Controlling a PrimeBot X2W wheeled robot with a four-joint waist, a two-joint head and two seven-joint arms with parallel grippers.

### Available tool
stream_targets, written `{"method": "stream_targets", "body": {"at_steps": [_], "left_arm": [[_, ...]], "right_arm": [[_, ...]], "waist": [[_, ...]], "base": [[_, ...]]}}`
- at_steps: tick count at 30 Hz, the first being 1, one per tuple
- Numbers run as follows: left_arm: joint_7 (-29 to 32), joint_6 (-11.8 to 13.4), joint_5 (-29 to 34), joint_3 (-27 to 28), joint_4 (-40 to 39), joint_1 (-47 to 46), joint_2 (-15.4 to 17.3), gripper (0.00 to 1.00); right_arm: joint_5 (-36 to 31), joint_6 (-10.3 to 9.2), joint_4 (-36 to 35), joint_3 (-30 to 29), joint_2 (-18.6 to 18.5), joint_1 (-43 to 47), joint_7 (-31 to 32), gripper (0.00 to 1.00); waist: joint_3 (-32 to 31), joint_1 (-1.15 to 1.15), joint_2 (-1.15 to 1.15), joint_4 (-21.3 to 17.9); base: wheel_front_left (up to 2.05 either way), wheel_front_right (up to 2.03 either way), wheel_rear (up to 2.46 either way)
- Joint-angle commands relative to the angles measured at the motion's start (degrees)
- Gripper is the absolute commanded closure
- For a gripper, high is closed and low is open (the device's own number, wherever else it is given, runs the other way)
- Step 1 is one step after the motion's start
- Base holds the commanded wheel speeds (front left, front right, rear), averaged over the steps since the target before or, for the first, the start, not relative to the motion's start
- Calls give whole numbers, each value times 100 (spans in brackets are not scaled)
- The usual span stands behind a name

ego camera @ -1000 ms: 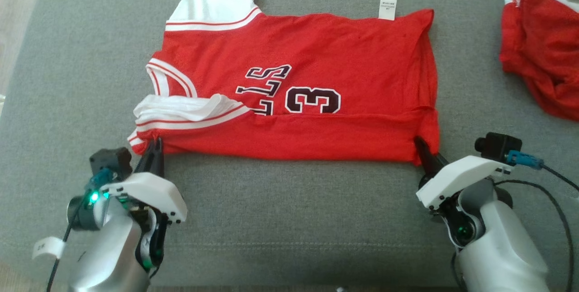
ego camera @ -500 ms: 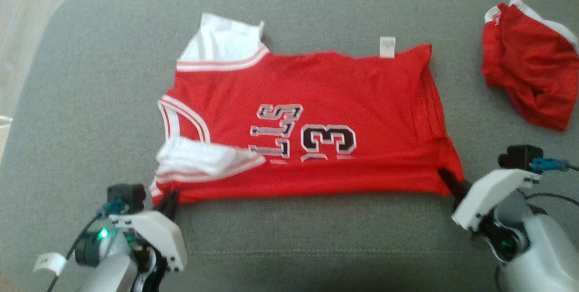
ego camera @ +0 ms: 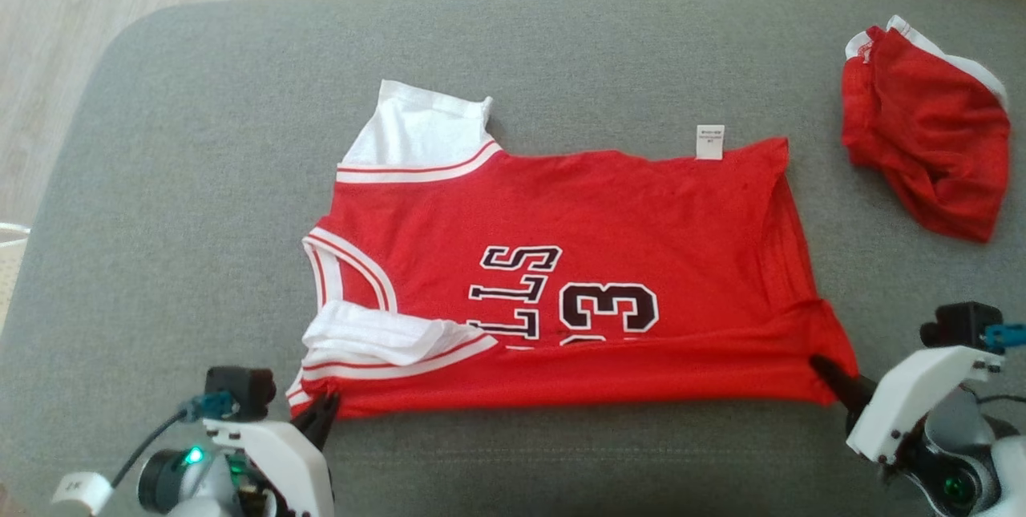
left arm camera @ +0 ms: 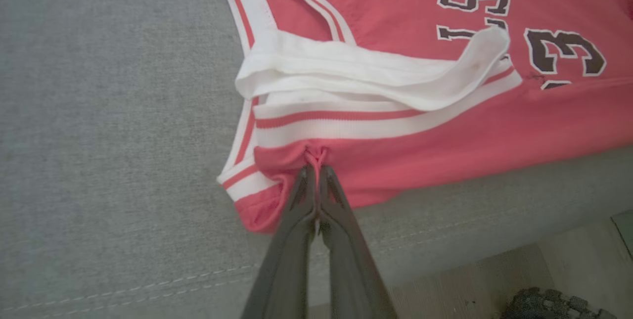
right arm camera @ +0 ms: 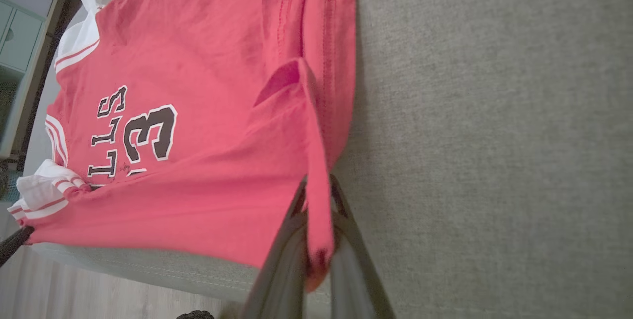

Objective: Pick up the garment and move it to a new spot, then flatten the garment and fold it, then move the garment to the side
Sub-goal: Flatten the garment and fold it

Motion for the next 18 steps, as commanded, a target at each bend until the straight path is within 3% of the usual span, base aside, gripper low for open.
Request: {"method": "stream_targets", "body": {"at_steps": [1, 3, 4, 5, 6, 12, 18], "left_arm": [[-6, 47, -15, 248, -183, -175, 225, 100], [13, 81, -15, 228, -251, -138, 216, 100], [13, 102, -8, 219, -278, -132, 207, 85], [4, 139, 7, 205, -316, -122, 193, 13], [-3, 154, 13, 200, -330, -118, 187, 0], [-299, 269, -7, 339, -447, -171, 112, 0], [-1253, 377, -60, 738, -710, -317, -107, 0]], "right_arm": [[-44, 34, -264, -41, -87, -23, 19, 100], [-113, 34, -374, -178, 14, 47, 12, 100], [-166, 34, -431, -242, 64, 65, -24, 39], [-217, 34, -529, -343, 179, 95, -63, 0], [-224, 34, -583, -383, 237, 102, -87, 0], [-444, 34, -967, -565, 410, 92, -540, 0], [-524, 34, -1599, -414, 486, 5, -1714, 0]], "waist": [[4, 0, 0, -6], [11, 0, 0, -17], [17, 0, 0, -23], [28, 0, 0, -32], [33, 0, 0, -38], [52, 0, 0, -58], [18, 0, 0, -77]], "base": [[0, 0, 0], [0, 0, 0], [0, 0, 0], [0, 0, 0], [0, 0, 0], [0, 0, 0], [0, 0, 0]]}}
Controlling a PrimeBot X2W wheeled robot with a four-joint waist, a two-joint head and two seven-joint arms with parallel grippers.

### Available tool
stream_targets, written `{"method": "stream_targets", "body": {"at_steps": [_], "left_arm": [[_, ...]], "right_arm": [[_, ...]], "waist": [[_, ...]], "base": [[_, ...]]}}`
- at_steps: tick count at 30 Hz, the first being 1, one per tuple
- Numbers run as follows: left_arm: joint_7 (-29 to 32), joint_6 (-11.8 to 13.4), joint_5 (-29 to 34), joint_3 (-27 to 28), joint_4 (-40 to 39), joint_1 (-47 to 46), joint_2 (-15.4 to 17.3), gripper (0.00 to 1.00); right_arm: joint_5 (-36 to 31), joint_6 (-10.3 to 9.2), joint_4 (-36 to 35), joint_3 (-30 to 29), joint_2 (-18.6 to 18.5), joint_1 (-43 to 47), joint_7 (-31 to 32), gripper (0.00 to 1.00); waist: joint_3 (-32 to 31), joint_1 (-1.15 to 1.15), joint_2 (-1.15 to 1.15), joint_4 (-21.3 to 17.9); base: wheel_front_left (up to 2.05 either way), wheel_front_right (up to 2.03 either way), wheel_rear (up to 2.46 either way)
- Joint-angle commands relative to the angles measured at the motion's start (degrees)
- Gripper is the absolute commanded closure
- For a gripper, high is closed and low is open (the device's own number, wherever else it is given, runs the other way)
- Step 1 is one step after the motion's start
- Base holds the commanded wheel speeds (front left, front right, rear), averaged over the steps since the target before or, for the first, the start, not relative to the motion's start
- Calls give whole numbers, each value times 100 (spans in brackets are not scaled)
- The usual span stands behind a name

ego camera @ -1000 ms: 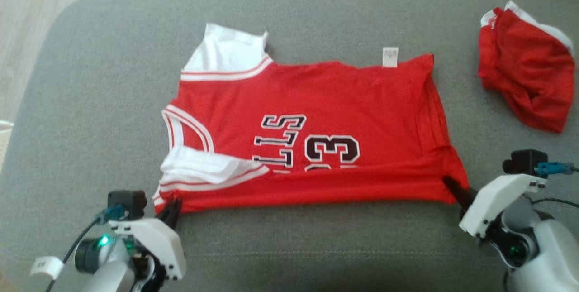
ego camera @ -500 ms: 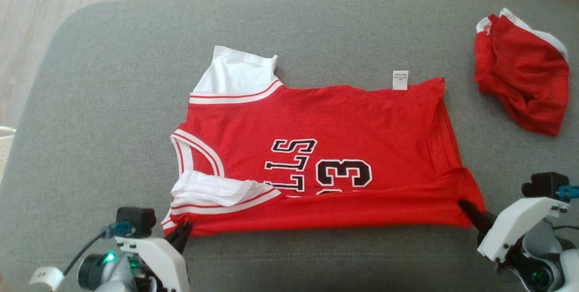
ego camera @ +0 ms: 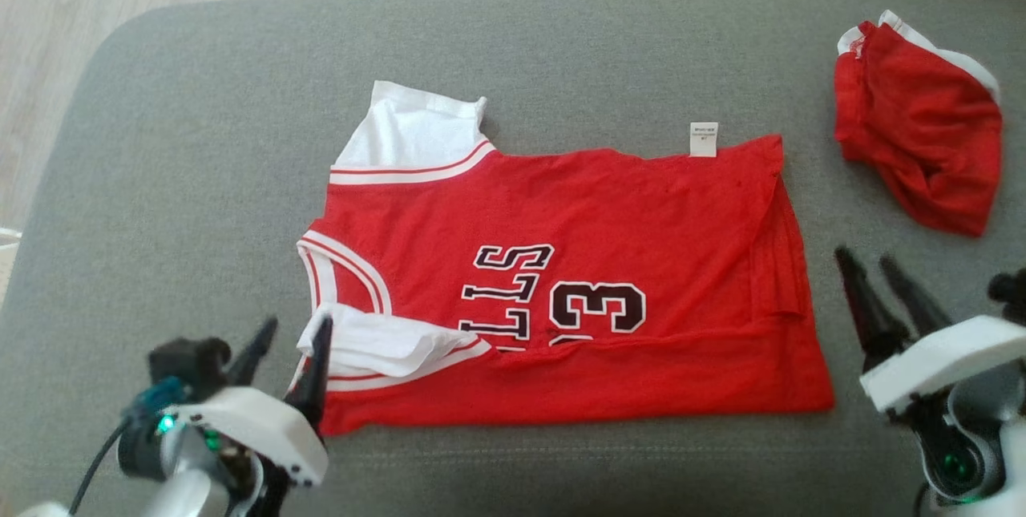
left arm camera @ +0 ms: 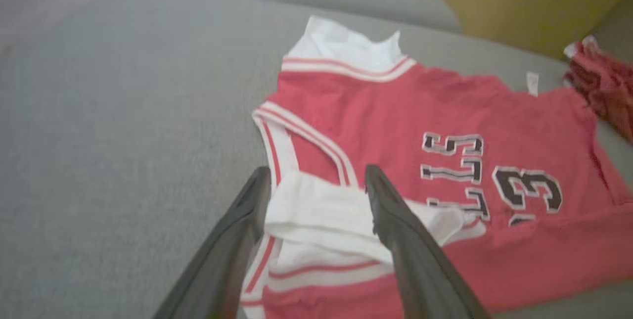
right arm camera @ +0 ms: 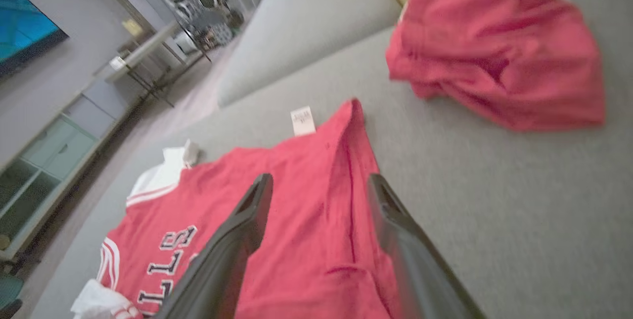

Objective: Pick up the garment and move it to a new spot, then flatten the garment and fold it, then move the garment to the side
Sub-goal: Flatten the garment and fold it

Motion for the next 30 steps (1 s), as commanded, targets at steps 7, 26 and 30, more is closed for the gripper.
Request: {"method": "stream_targets", "body": {"at_steps": [7, 26, 30], "left_arm": [[-972, 68, 308, 505, -265, -392, -283, 0], [-1020, -405, 1206, 1666, -104, -184, -892, 0], [-739, -525, 1226, 1723, 101, -615, -564, 0]], "right_arm": [[-452, 36, -554, 631, -103, -125, -1708, 0], [-1006, 36, -58, 1164, 472, -224, -3022, 0], [-1007, 36, -105, 1274, 482, -410, -3003, 0]], "waist": [[-59, 0, 0, -69], [-87, 0, 0, -565], [206, 0, 0, -778]], "base": [[0, 0, 0], [0, 0, 0], [0, 0, 0]]}}
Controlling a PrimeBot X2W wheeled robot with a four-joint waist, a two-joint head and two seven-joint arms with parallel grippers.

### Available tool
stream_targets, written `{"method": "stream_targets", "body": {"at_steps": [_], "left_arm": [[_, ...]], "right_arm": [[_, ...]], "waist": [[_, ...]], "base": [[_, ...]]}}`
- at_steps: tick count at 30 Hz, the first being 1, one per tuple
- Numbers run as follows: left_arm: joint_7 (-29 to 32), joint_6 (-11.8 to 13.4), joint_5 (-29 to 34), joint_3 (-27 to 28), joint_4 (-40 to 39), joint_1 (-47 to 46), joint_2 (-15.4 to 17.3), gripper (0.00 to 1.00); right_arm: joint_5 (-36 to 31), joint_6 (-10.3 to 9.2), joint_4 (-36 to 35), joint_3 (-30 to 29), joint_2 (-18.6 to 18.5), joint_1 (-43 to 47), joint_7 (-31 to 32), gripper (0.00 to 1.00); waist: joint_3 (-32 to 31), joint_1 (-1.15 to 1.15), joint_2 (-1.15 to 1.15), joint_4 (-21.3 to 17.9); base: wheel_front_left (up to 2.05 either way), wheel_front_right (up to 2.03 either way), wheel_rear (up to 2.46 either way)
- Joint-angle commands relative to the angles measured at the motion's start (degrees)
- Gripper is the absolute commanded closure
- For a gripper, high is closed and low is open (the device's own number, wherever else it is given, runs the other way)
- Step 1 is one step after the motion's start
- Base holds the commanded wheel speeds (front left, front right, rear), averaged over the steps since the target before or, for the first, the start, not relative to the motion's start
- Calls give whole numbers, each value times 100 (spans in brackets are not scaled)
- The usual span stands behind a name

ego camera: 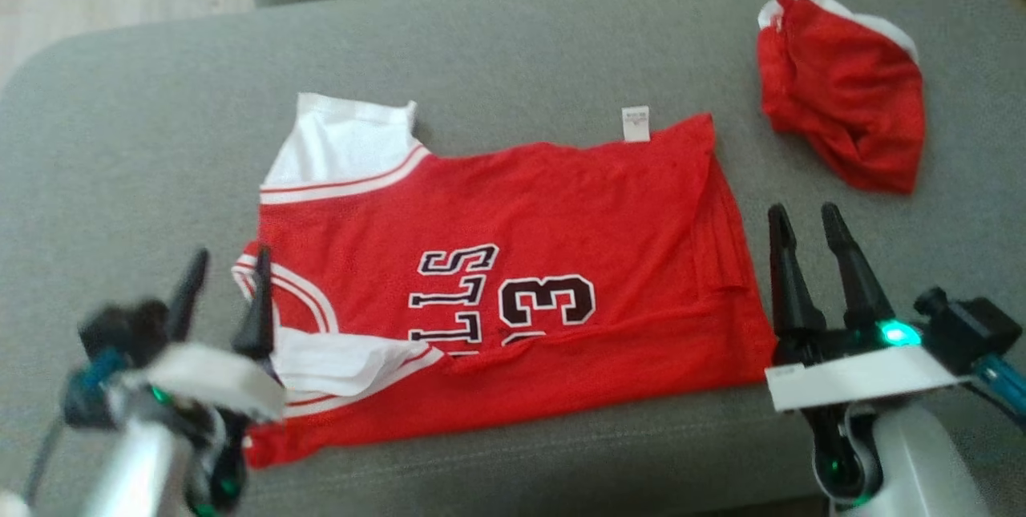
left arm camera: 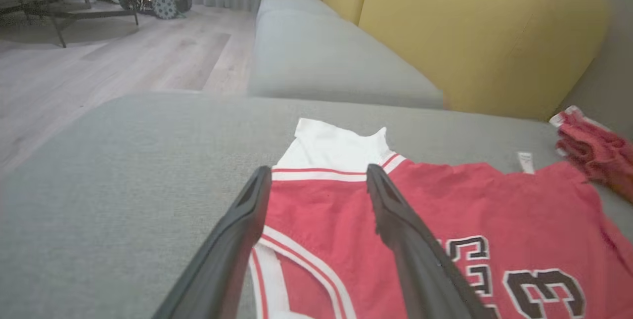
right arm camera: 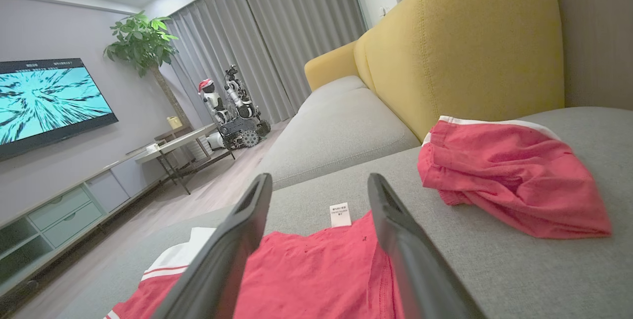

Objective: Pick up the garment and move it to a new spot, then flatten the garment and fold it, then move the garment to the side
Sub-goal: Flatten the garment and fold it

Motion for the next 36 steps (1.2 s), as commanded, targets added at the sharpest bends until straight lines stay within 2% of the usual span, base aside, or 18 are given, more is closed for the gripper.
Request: {"method": "stream_targets", "body": {"at_steps": [1, 8, 16, 21, 36], "left_arm": [[191, -45, 70, 272, -101, -607, 328, 0], [1637, -393, 63, 255, 447, -1937, 1143, 0], [2939, -755, -210, 172, 1227, -3301, 1805, 0], [3288, -845, -162, -93, 1671, -3852, 2132, 0], [3841, -877, -283, -542, 2501, -4764, 2473, 0]], "right_arm": [[-7, 36, -225, 159, 14, -370, -27, 0], [-138, 36, -447, 365, 101, -744, 25, 0], [-165, 36, -598, 589, 233, -1079, -18, 0], [-44, 36, -426, 723, 298, -1265, -88, 0], [207, 36, -96, 1023, 364, -1557, -283, 0]], "waist": [[271, 0, 0, -184], [1036, 0, 0, -574], [1644, 0, 0, -1038], [1793, 0, 0, -1286], [2085, 0, 0, -1580]], "base": [[0, 0, 0], [0, 0, 0], [0, 0, 0], [0, 0, 0], [0, 0, 0]]}}
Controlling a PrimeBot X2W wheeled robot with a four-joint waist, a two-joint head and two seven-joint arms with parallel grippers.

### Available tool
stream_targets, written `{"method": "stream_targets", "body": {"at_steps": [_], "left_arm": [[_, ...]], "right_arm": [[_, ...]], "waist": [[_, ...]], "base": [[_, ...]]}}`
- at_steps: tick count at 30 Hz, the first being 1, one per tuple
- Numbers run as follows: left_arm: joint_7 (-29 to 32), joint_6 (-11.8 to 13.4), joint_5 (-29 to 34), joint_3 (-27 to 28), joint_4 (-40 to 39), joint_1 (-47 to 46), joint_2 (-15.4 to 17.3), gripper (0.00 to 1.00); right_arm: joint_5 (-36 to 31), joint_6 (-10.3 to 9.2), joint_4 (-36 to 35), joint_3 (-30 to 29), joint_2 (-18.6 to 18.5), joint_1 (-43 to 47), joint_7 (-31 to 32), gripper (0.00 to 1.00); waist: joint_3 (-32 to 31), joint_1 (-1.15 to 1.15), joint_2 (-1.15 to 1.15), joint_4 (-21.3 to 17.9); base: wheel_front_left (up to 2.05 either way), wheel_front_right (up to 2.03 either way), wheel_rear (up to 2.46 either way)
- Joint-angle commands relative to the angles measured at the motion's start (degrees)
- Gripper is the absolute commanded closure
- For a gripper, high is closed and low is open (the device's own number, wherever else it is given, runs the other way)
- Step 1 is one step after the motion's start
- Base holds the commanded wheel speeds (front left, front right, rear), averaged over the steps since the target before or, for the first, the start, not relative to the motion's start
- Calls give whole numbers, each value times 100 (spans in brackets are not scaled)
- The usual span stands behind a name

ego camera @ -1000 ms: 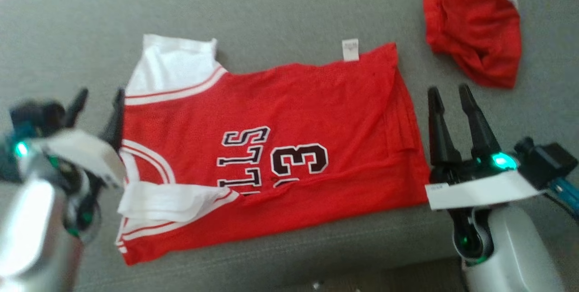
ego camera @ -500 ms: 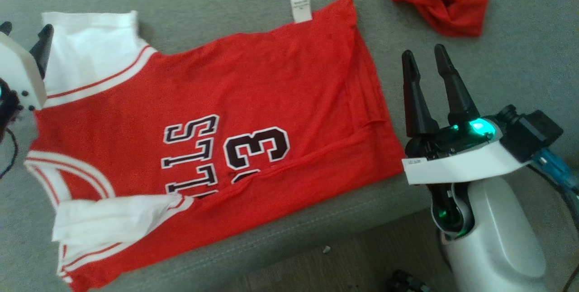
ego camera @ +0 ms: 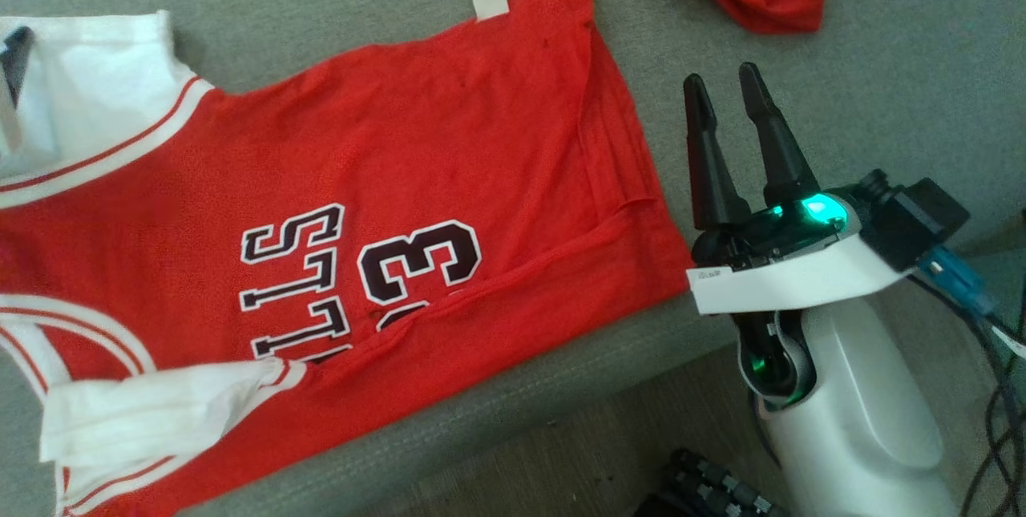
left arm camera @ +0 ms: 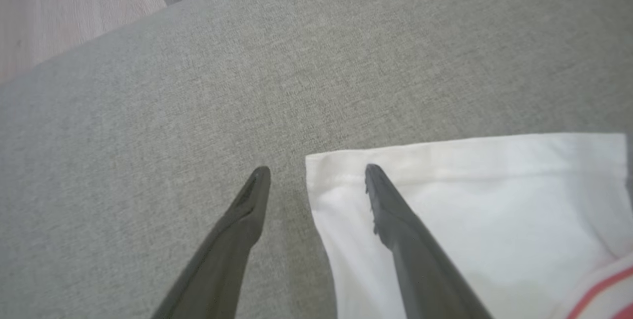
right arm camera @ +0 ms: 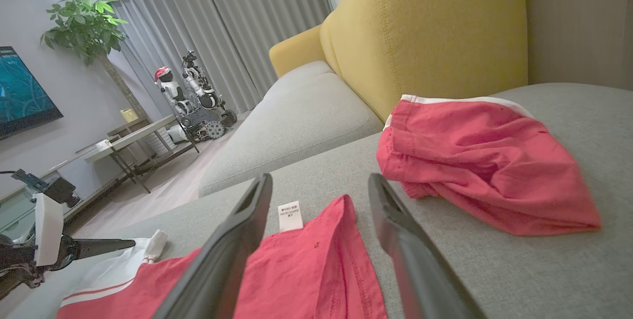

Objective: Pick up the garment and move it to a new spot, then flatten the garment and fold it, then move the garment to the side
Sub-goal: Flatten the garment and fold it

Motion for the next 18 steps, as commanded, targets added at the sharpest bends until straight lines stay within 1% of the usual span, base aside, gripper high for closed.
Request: {"method": "stream_targets", "body": {"at_steps": [1, 8, 12, 13, 14, 15, 18], "left_arm": [[21, -21, 1, 173, -125, -309, 340, 0], [485, 60, -53, 113, 326, -567, 311, 0], [666, 32, -119, 26, 420, -649, 293, 0], [696, 24, -152, 10, 422, -656, 280, 3], [723, 15, -184, -9, 420, -661, 267, 58], [746, 7, -215, -34, 414, -663, 253, 100], [725, -11, -323, -98, 355, -669, 178, 100]], "right_arm": [[39, 36, -155, 121, 75, -55, -62, 0], [76, 36, -82, 127, 81, -103, -94, 0], [96, 36, -39, 93, 84, -116, -105, 0], [97, 36, -24, 80, 84, -113, -106, 0], [96, 36, -8, 65, 84, -111, -107, 0], [95, 36, 8, 46, 85, -109, -108, 0], [92, 36, 53, -44, 85, -134, -111, 0]], "waist": [[40, -1, 0, -38], [129, -1, 0, -119], [125, -1, 0, -126], [115, -1, 0, -116], [103, -1, 0, -103], [91, -1, 0, -83], [53, -1, 0, 16]], "base": [[0, 0, 0], [0, 0, 0], [0, 0, 0], [0, 0, 0], [0, 0, 0], [0, 0, 0], [0, 0, 0]]}}
